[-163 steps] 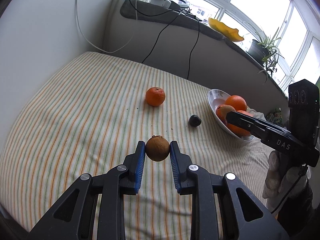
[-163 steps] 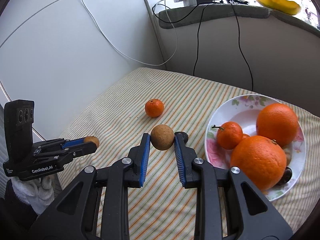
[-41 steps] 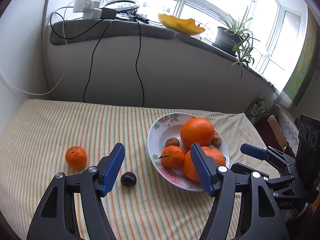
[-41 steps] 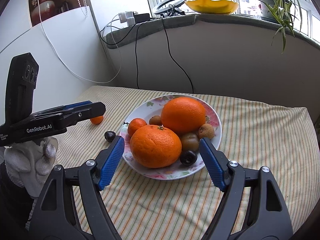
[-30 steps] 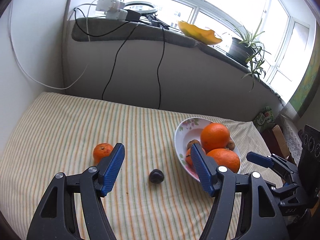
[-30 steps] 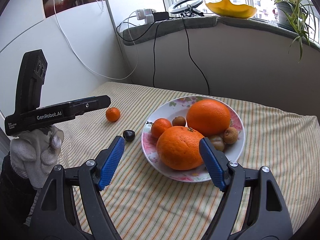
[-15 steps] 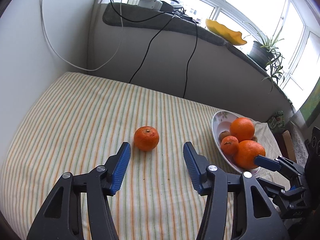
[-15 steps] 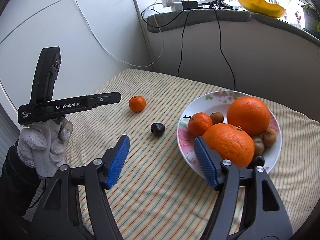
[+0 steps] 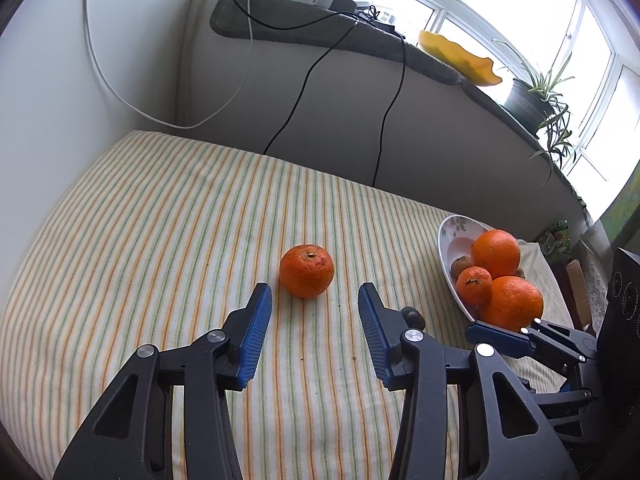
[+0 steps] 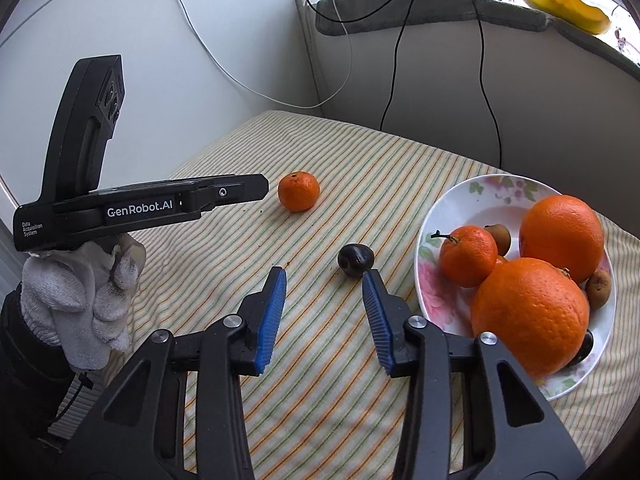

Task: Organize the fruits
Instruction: 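Grasp the tangerine with the left gripper while the right grasps the dark plum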

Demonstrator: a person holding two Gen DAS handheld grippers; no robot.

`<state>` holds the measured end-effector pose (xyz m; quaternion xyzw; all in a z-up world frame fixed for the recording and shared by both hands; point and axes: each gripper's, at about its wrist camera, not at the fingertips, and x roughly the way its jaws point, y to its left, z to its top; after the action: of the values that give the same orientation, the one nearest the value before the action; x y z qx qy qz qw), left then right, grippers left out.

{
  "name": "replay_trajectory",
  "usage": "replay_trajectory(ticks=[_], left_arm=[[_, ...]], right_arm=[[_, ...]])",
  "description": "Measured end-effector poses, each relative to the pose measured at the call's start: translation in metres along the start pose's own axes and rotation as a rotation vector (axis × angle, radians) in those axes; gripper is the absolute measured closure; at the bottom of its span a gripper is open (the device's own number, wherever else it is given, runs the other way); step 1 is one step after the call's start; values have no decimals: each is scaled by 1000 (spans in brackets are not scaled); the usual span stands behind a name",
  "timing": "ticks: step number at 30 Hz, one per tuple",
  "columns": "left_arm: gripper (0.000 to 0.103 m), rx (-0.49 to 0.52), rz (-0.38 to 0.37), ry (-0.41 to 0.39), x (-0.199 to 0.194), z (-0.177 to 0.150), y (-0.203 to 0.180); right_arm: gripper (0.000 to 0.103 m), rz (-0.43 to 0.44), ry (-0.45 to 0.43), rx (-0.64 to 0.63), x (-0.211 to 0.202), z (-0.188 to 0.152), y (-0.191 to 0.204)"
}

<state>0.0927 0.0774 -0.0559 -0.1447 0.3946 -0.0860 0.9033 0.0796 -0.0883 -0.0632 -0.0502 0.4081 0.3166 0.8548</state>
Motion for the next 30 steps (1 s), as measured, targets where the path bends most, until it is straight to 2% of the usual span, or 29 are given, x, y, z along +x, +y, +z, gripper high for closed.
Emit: replay_trajectory(ticks=[13,30], left_arm=[[61,3,-13,12,14,5,3],[62,13,6,48,38,10,5]], right_arm=[[70,-110,41,-64,30,8,11],[76,-317,59,-264,49,9,31]])
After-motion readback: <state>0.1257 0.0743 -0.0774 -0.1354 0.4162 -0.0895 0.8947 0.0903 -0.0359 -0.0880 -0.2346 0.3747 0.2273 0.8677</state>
